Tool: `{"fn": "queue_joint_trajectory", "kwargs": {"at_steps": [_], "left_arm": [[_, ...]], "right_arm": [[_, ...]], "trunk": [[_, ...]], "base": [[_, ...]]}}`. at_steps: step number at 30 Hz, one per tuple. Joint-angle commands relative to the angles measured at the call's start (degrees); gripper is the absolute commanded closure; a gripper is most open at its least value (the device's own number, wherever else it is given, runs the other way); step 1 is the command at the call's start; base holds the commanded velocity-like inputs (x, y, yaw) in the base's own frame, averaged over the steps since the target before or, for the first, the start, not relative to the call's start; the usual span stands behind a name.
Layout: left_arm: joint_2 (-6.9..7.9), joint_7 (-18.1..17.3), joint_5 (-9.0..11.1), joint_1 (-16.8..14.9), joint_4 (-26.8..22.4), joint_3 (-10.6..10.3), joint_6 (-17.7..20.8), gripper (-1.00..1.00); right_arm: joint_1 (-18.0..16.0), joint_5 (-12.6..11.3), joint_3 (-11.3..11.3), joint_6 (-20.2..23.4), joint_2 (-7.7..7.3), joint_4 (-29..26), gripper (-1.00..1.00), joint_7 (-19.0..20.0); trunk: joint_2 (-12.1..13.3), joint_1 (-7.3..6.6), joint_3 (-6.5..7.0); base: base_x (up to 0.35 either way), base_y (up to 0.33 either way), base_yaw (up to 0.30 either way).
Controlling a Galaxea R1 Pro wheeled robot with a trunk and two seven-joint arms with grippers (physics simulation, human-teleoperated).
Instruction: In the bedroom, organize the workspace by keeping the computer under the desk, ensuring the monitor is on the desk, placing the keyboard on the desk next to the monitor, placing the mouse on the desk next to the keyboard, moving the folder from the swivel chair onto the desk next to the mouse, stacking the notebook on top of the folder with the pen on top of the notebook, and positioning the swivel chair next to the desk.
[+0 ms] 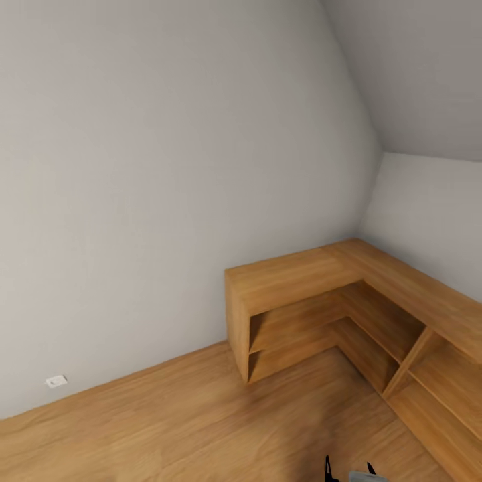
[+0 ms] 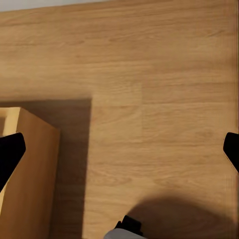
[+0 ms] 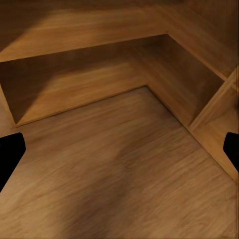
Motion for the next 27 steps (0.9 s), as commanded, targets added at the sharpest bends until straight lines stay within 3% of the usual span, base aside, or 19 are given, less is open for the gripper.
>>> {"fn": "queue_joint_trajectory", "kwargs": {"at_steps": [1, 14, 27], "left_arm": [[0.01, 0.5, 0.1, 0.0, 0.0, -0.5, -0.1, -1.00], [0.02, 0.5, 0.1, 0.0, 0.0, -0.4, -0.1, -1.00], [0.02, 0.5, 0.1, 0.0, 0.0, -0.5, -0.1, -1.00]], "right_arm": [[-0.1, 0.1, 0.5, 0.0, 0.03, 0.1, -1.00, -0.5], [-0.1, 0.0, 0.5, 0.0, 0.02, 0.1, -1.00, -0.5], [-0.1, 0.0, 0.5, 0.0, 0.02, 0.1, -1.00, -0.5]], "trunk": [[-0.1, 0.03, -0.09], [-0.1, 0.03, -0.09], [-0.1, 0.03, -0.09]], "base": [[0.074, 0.000, -0.260], [0.030, 0.000, -0.262], [0.285, 0.000, -0.264]]}}
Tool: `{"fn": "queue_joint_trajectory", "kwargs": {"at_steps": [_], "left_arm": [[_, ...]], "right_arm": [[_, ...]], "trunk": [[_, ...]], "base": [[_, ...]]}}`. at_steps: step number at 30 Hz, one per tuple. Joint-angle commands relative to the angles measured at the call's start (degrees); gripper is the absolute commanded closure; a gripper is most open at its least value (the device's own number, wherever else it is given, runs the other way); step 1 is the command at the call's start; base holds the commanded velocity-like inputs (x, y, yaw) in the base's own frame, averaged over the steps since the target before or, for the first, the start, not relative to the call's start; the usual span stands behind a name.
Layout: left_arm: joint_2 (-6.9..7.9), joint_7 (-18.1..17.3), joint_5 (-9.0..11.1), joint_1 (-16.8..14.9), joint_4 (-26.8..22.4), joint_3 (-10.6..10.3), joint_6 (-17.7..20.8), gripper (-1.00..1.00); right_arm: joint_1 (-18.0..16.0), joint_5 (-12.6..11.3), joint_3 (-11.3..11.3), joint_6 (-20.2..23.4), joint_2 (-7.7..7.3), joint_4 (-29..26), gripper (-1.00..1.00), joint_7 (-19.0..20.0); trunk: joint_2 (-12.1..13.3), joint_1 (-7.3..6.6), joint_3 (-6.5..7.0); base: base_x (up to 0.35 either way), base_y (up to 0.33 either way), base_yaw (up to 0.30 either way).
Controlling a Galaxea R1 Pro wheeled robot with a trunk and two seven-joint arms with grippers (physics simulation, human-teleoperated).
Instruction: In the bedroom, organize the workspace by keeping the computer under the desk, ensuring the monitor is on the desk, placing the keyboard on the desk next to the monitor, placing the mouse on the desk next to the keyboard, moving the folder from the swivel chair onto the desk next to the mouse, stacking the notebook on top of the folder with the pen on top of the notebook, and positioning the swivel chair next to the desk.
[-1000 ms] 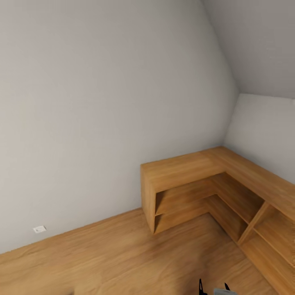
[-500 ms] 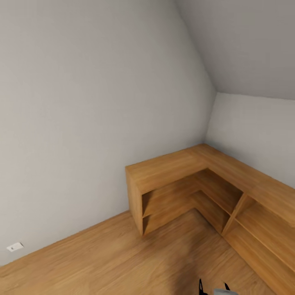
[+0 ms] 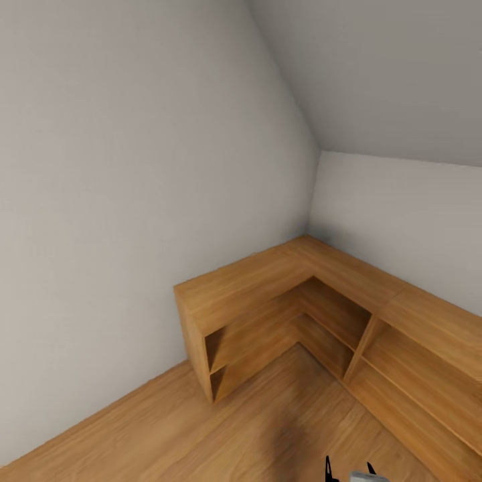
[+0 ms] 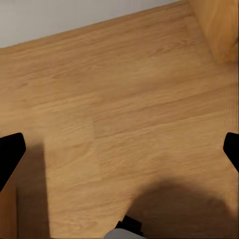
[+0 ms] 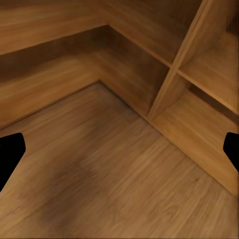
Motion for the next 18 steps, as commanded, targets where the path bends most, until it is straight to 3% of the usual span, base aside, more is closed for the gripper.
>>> {"fn": "queue_joint_trajectory", "kwargs": {"at_steps": [1, 6, 15, 18], "left_arm": [[0.01, 0.5, 0.1, 0.0, 0.0, -0.5, -0.1, -1.00], [0.01, 0.5, 0.1, 0.0, 0.0, -0.5, -0.1, -1.00], [0.01, 0.5, 0.1, 0.0, 0.0, -0.4, -0.1, -1.00], [0.01, 0.5, 0.1, 0.0, 0.0, -0.4, -0.1, -1.00]], "right_arm": [[-0.1, 0.1, 0.5, 0.0, 0.04, 0.1, -1.00, -0.5], [-0.1, 0.0, 0.5, 0.0, 0.04, 0.1, -1.00, -0.5], [-0.1, 0.1, 0.5, 0.0, 0.04, 0.1, -1.00, -0.2], [-0.1, 0.0, 0.4, 0.0, -0.03, 0.2, -1.00, 2.5]], "trunk": [[-0.1, 0.05, -0.09], [-0.1, 0.05, -0.09], [-0.1, 0.05, -0.01], [-0.1, 0.05, 0.05]], "base": [[0.303, 0.000, -0.264], [0.183, 0.000, -0.264], [0.032, 0.000, -0.266], [0.003, 0.000, -0.266]]}}
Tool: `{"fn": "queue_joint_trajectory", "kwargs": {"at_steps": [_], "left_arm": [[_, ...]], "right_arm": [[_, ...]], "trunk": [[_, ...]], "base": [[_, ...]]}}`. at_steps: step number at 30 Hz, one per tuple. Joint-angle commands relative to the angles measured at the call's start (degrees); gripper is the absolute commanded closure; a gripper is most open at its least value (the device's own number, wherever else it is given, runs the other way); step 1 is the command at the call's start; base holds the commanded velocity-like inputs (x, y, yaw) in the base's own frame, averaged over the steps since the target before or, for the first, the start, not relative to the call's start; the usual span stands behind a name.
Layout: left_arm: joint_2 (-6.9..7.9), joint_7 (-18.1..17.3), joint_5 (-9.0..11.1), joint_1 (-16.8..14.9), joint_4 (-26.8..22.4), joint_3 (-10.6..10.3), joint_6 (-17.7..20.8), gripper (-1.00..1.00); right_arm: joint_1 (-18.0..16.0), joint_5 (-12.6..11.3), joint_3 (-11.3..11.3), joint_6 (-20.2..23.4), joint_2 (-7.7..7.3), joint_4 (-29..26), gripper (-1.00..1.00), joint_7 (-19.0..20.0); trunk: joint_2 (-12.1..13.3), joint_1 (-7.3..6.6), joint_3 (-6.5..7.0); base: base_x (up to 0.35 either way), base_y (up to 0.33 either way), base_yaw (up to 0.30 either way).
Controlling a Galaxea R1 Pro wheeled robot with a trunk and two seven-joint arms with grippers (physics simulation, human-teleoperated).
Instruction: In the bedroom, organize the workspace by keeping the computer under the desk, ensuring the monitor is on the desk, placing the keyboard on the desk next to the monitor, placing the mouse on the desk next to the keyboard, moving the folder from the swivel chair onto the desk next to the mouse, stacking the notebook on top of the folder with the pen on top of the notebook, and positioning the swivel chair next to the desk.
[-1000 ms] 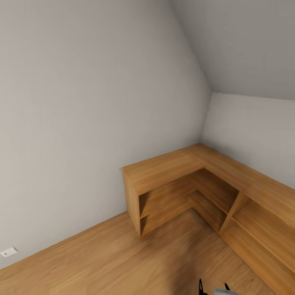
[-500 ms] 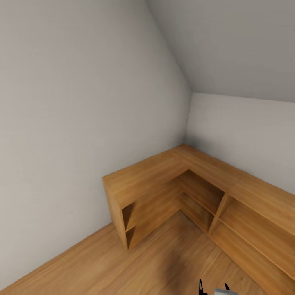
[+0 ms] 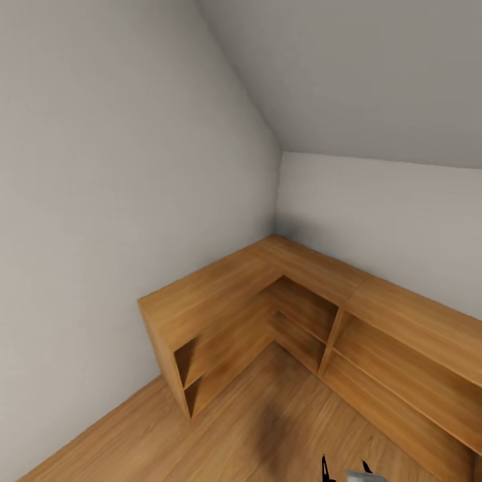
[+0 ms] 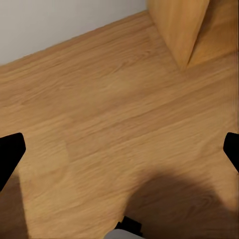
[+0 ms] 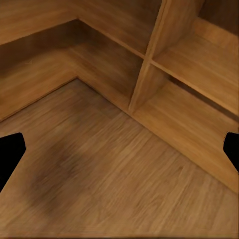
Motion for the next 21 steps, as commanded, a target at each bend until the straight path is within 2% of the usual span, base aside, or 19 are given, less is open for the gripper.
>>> {"fn": "queue_joint_trajectory", "kwargs": {"at_steps": [1, 14, 21], "left_arm": [[0.01, 0.5, 0.1, 0.0, 0.0, -0.5, -0.1, -1.00], [0.01, 0.5, 0.1, 0.0, 0.0, -0.5, -0.1, -1.00], [0.01, 0.5, 0.1, 0.0, 0.0, -0.5, -0.1, -1.00]], "right_arm": [[-0.1, 0.0, 0.4, 0.0, 0.04, 0.1, -1.00, -0.3], [-0.1, 0.0, 0.4, 0.0, 0.02, 0.2, -1.00, 0.6], [-0.1, 0.0, 0.4, 0.8, 0.02, 0.2, -1.00, 0.7]], "trunk": [[-0.1, 0.02, -0.07], [-0.1, 0.02, 0.22], [-0.1, 0.02, 0.38]], "base": [[0.001, 0.000, -0.266], [0.001, 0.000, -0.269], [0.192, 0.159, -0.280]]}}
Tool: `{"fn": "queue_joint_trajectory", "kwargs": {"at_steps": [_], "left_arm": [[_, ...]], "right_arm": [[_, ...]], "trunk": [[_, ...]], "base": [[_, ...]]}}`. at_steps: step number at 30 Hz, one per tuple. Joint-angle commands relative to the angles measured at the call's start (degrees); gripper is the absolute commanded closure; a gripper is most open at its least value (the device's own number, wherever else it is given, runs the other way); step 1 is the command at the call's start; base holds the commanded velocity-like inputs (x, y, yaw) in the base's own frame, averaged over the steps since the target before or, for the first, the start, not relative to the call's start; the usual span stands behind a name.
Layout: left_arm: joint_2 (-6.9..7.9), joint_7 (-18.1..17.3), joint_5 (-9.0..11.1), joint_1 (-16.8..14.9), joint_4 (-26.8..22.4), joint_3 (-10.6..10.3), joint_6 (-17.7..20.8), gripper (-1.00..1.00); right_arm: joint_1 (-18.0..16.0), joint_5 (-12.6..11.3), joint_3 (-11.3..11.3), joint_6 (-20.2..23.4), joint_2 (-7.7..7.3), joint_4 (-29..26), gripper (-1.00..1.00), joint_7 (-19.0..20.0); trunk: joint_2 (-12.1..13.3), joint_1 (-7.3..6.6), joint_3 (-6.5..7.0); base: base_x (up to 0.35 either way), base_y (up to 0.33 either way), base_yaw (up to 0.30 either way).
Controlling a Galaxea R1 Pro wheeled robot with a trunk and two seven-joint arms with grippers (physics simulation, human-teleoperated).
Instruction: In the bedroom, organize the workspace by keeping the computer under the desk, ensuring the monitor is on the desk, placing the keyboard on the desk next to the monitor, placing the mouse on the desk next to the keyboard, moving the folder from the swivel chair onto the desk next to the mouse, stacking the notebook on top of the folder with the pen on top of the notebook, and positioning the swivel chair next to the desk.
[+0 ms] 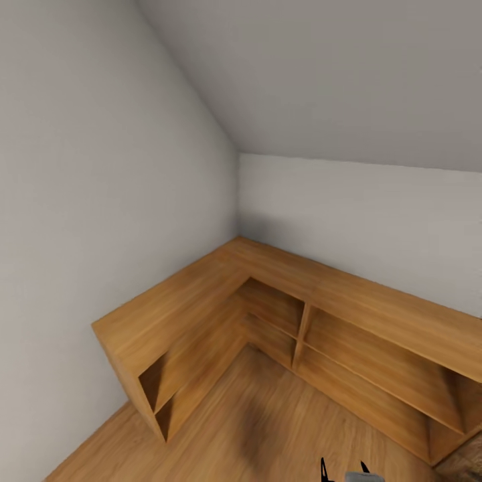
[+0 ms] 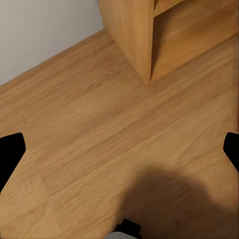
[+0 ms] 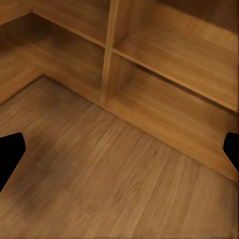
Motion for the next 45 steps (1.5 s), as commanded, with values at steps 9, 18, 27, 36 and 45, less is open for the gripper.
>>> {"fn": "queue_joint_trajectory", "kwargs": {"at_steps": [9, 18, 27, 36, 45], "left_arm": [[0.01, 0.5, 0.1, 0.0, 0.0, -0.5, -0.1, -1.00], [0.03, 0.5, 0.1, 0.0, 0.0, -0.4, -0.1, -1.00], [0.09, 0.5, 0.1, 0.0, 0.0, -0.5, -0.1, -1.00], [0.10, 0.5, 0.2, 0.0, 0.0, -0.4, -0.1, -1.00], [0.10, 0.6, 0.2, 0.0, 0.0, -0.2, -0.1, -1.00]], "right_arm": [[-0.1, 0.1, 0.5, 0.8, 0.04, 0.1, -1.00, -0.5], [-0.1, 0.0, 0.5, 0.8, 0.04, 0.1, -1.00, -0.5], [-0.1, 0.1, 0.5, 0.8, 0.04, 0.1, -1.00, -0.5], [-0.1, 0.1, 0.5, 0.8, 0.04, 0.1, -1.00, -0.5], [-0.1, 0.2, 0.6, 0.8, 0.04, 0.1, -1.00, 0.7]], "trunk": [[-0.1, 0.04, 0.12], [-0.1, 0.04, 0.33], [-0.1, 0.04, 0.53], [-0.1, 0.04, 0.74], [-0.1, 0.04, 1.00]], "base": [[0.099, 0.043, -0.282], [0.003, 0.002, -0.286], [0.160, 0.136, -0.287], [0.182, 0.150, -0.289], [0.017, 0.014, -0.290]]}}
